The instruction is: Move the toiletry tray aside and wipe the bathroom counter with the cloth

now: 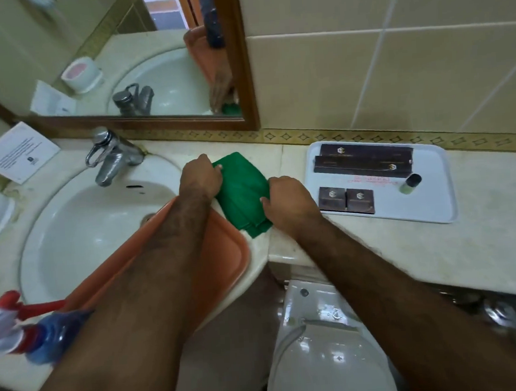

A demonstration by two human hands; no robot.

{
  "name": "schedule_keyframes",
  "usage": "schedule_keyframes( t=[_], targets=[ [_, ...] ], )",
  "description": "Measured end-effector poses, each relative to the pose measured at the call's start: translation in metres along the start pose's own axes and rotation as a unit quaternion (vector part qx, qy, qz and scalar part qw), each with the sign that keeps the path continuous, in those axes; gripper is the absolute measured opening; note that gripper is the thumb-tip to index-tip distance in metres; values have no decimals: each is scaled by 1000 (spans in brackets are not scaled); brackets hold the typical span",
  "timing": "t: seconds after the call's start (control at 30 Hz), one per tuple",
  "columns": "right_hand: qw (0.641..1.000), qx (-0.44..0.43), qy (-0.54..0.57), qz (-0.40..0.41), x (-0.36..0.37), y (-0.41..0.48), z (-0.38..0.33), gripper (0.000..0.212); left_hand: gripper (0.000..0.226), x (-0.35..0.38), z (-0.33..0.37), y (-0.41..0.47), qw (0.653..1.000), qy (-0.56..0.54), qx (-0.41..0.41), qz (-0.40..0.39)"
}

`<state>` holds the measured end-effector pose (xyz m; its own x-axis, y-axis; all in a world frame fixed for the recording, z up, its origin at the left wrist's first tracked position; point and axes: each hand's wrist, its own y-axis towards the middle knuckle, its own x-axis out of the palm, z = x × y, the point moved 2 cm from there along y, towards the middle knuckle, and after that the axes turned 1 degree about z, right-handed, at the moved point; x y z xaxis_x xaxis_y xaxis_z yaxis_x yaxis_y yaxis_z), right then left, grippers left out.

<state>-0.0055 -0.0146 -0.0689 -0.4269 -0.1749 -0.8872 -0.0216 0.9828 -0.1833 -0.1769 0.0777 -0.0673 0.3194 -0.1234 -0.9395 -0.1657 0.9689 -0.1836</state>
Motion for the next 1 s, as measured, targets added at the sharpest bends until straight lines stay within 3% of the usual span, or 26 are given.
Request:
schedule_keyframes(
  t=[0.13,0.27,0.37,0.47,0.6,0.73,0.8,1.0],
  targets=[
    [994,58,-89,-9,16,10,-9,29,43,5,-10,8,1000,2,20,6],
    [987,152,-44,-9,14,18,-10,30,34,10,-15,9,999,-4,34,0],
    [984,178,-7,5,7,15,-12,35,31,0,-18,2,995,-93,24,39],
    [979,171,110,27,-7,8,-12,28,29,-25,-29,-14,971,-201,19,129],
    [944,109,304,65,-31,-8,-26,20,25,-65,-44,-38,917,-350,15,192],
    [896,33,438,66,-52,-31,-49,13,22,-103,-60,-63,882,-399,8,250],
    [868,54,494,20,-47,-42,-54,9,24,-107,-71,-73,893,-368,-2,260],
    [910,146,385,-54,12,-72,-63,15,26,-56,-115,-101,952,-227,-110,171]
  ],
)
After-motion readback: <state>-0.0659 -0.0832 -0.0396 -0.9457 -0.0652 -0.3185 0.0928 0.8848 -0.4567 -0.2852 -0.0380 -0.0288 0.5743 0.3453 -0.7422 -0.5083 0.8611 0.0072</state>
